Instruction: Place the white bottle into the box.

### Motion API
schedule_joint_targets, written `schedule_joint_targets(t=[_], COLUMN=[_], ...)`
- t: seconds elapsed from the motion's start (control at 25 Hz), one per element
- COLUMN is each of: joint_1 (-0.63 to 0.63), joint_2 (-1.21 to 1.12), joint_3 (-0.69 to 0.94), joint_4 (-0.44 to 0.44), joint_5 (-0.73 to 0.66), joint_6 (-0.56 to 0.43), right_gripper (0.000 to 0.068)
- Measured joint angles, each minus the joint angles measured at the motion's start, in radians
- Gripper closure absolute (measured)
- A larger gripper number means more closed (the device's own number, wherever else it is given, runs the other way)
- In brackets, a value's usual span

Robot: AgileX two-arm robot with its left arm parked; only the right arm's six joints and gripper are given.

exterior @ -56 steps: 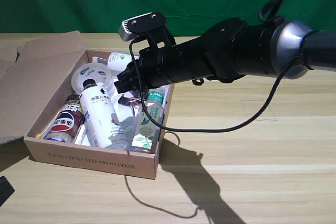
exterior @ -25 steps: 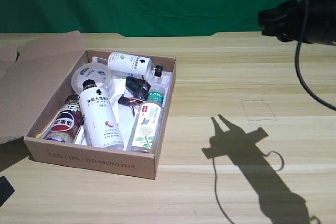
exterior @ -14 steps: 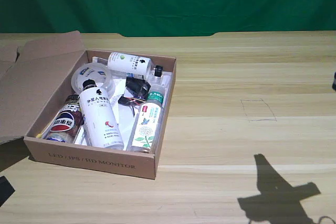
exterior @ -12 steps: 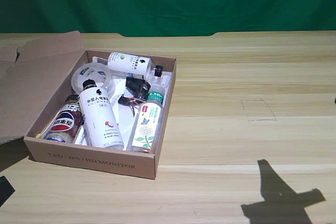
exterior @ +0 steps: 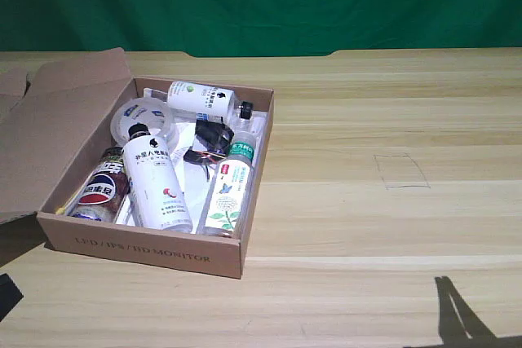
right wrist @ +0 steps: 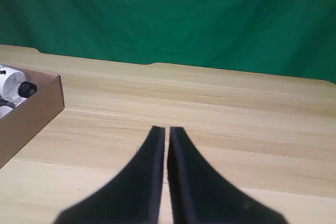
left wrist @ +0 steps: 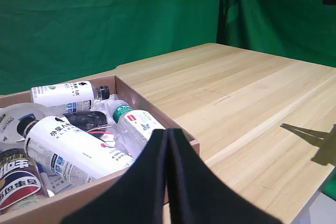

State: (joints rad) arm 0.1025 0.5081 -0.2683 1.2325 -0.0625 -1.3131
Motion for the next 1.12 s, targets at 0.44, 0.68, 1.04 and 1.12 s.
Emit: schedule_joint_targets(t=[0.44,0.68,1.04,1.12], joint_1=[0.000,0.000,0.000,0.000], joint_2=[-0.001,-0.001,-0.001,-0.001], joint_3=[0.012,0.012,0.012,0.012], joint_4=[0.007,0.009,0.010,0.010], joint_5=[-0.018,-0.026,-0.027,-0.027], joint_6=[-0.010,-0.010,-0.011,-0.011], right_gripper=[0.0680,0.0680,0.0680,0.0680])
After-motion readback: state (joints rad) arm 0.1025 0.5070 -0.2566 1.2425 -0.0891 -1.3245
